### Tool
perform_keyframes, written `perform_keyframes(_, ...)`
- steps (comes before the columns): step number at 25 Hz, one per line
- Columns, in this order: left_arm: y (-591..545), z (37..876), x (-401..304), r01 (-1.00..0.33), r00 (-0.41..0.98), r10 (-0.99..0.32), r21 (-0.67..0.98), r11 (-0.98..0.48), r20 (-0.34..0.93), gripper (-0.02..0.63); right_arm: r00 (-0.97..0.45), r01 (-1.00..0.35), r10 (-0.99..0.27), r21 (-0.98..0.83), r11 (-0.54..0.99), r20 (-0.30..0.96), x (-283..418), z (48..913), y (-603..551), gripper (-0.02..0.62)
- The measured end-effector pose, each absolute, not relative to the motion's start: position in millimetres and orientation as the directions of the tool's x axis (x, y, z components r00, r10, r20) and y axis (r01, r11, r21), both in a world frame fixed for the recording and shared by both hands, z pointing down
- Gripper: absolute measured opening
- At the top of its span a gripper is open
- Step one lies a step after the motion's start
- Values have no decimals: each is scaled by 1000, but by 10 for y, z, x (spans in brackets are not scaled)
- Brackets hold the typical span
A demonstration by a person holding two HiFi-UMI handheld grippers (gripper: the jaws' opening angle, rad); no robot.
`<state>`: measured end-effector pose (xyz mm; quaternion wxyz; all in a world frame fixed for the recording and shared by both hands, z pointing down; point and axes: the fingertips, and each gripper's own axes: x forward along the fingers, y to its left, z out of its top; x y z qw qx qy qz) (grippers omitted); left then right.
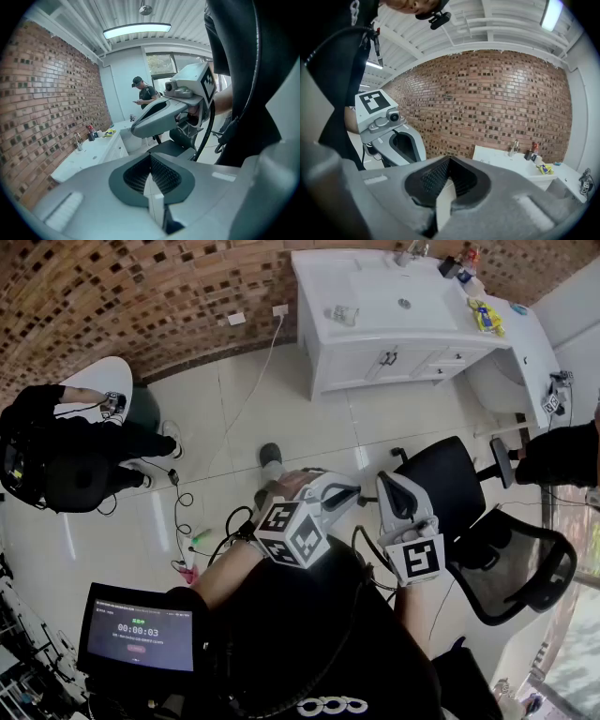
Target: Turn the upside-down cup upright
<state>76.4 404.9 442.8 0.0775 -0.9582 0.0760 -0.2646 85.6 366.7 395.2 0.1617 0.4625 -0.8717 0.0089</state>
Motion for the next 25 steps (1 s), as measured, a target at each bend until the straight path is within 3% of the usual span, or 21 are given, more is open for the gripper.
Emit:
perform_keyframes(14,2066,4267,156,-201,920,-209,-58,-978,331,15,-489,-796,-799,196,573,350,368,4077,1689,-8)
perform_keyframes(25,1046,4250,-456,-248,925,-242,-17,-969,294,15,-419,-834,-809,179,523,411,169,4256,541,-8)
